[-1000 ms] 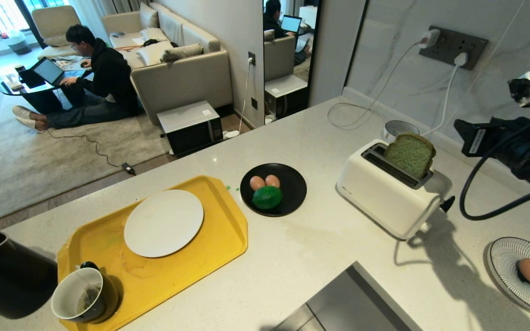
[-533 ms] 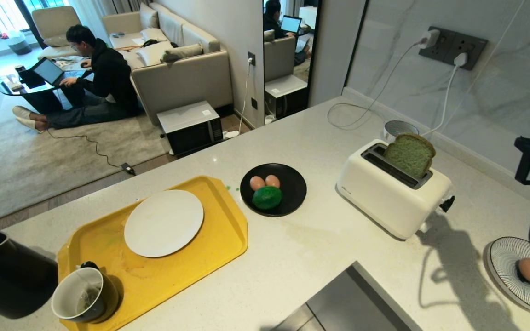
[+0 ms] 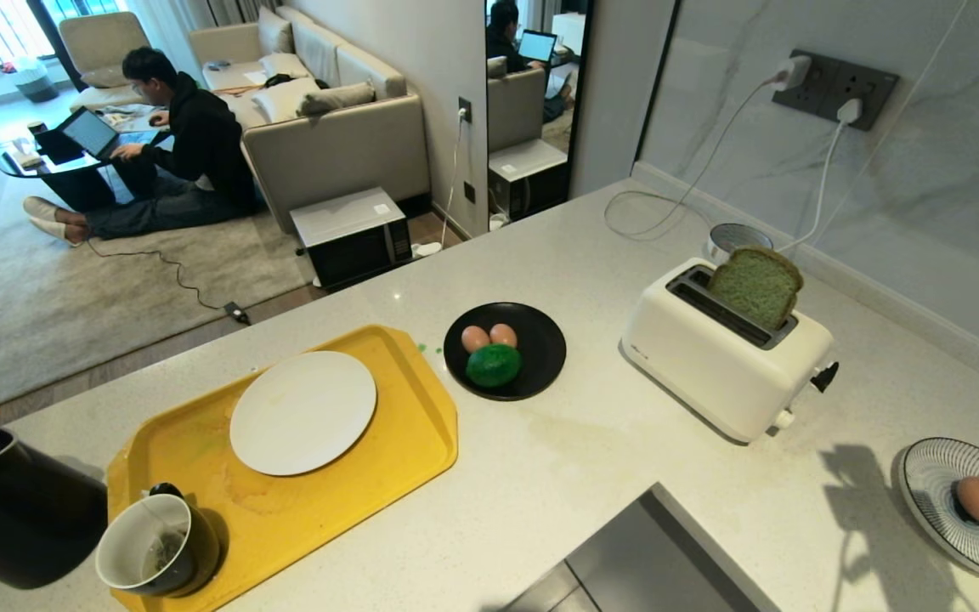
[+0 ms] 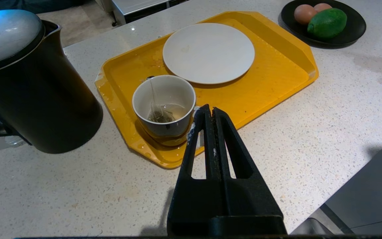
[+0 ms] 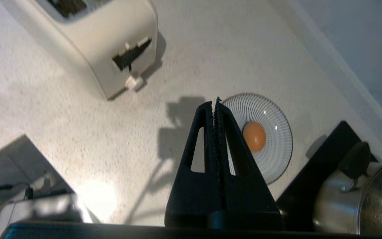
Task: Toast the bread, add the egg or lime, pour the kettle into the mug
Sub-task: Use a bread toaster
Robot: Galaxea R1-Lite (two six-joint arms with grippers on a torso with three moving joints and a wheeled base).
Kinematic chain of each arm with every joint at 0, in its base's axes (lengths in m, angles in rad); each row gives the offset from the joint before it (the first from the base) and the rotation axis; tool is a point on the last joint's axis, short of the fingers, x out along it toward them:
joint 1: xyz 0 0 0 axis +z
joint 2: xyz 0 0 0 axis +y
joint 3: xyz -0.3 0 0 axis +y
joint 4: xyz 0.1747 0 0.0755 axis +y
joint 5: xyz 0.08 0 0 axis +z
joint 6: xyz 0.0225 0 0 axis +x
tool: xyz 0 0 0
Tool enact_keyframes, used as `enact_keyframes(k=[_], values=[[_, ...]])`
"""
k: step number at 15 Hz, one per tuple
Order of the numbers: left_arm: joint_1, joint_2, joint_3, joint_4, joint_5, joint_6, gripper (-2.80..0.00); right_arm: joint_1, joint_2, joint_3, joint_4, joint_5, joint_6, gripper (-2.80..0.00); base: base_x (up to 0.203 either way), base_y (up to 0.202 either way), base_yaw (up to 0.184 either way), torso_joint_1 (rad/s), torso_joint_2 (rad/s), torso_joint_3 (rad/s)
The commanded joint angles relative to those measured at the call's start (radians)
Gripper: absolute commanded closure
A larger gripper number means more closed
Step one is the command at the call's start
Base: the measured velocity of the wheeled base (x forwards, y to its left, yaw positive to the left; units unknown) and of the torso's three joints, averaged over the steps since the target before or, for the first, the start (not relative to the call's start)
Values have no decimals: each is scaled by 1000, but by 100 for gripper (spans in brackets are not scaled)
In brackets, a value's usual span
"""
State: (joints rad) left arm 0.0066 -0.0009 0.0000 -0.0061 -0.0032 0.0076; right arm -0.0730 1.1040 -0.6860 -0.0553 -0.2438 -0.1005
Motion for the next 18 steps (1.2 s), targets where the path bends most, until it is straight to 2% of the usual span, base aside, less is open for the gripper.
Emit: enact_keyframes(k=[1,3,4,6,9,10,12,13,18], values=[[0,-1,0,-1,0,0,0,-1,58,-1,25,0,5,0,0,0,0,0,0,0],[0,-1,0,0,0,0,0,-1,176,-9,-1,23,25,0,0,0,0,0,0,0],[0,-1,0,-1,0,0,0,-2,242,-12,-50,63,31,0,0,0,0,0,0,0],[0,-1,0,0,0,0,0,-9,398,-16,-187,206,24,0,0,0,0,0,0,0],[1,-1,0,-1,0,0,0,-63,499,0,-302,527,-6,0,0,0,0,0,0,0],[0,-1,0,-1,0,0,0,-71,513,19,-355,577,-10,0,0,0,0,0,0,0],[0,-1,0,0,0,0,0,-75,554,45,-484,595,-32,0,0,0,0,0,0,0],[0,-1,0,0,0,0,0,-75,559,54,-505,592,-62,0,0,0,0,0,0,0],[1,-1,0,-1,0,0,0,-87,573,34,-507,592,-67,0,0,0,0,0,0,0]])
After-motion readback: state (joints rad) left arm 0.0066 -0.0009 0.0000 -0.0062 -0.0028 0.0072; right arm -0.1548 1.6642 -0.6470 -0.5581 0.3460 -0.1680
